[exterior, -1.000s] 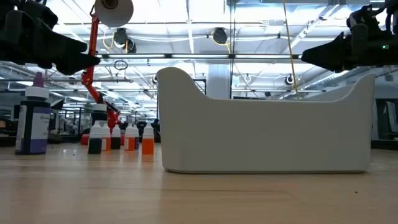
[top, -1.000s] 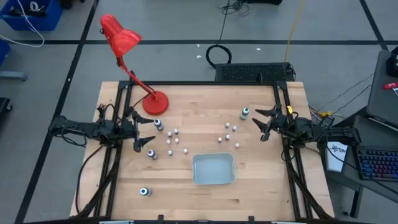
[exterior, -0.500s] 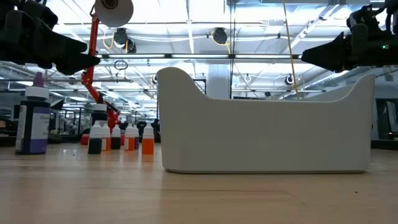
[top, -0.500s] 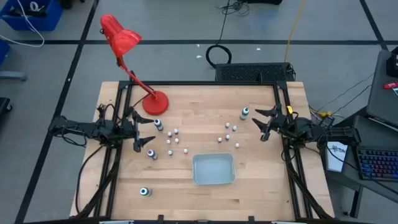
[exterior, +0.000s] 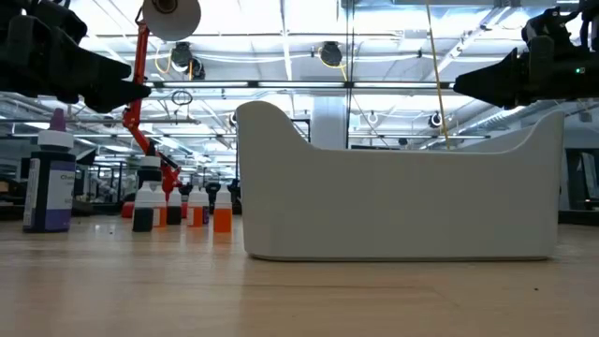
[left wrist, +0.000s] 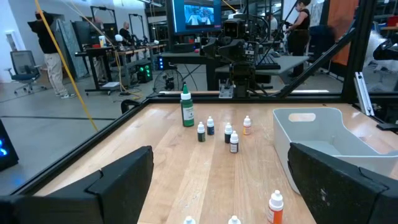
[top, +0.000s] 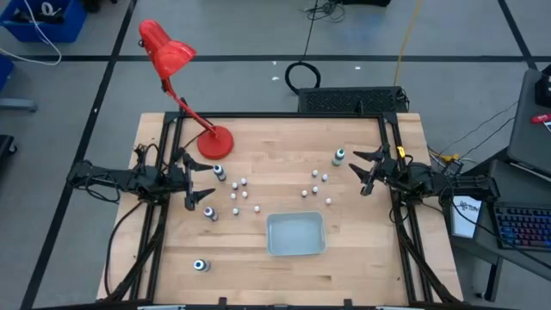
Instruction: Pick & Place food coloring
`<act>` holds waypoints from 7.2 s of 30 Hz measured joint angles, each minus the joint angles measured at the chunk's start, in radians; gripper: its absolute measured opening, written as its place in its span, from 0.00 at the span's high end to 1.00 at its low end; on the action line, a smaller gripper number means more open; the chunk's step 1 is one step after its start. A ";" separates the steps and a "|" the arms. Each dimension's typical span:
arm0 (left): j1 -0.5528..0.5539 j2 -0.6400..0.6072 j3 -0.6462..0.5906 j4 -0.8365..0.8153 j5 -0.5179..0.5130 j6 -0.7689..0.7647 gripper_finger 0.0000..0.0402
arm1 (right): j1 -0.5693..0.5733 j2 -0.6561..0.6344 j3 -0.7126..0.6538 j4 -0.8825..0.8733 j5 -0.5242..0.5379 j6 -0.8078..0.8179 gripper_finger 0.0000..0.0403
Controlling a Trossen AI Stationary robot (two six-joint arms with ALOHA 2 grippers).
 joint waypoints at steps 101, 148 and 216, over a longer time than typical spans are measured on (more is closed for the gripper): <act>0.000 0.000 0.000 0.000 0.000 0.000 0.09 | 0.255 1.220 0.471 -0.389 -0.077 0.576 0.51; 0.000 0.000 0.000 0.000 0.000 0.000 0.09 | 0.254 1.262 0.397 -0.185 -0.082 0.568 0.80; 0.000 0.000 0.000 0.000 0.000 0.000 0.09 | 0.354 1.930 1.126 -0.134 -0.184 0.367 0.89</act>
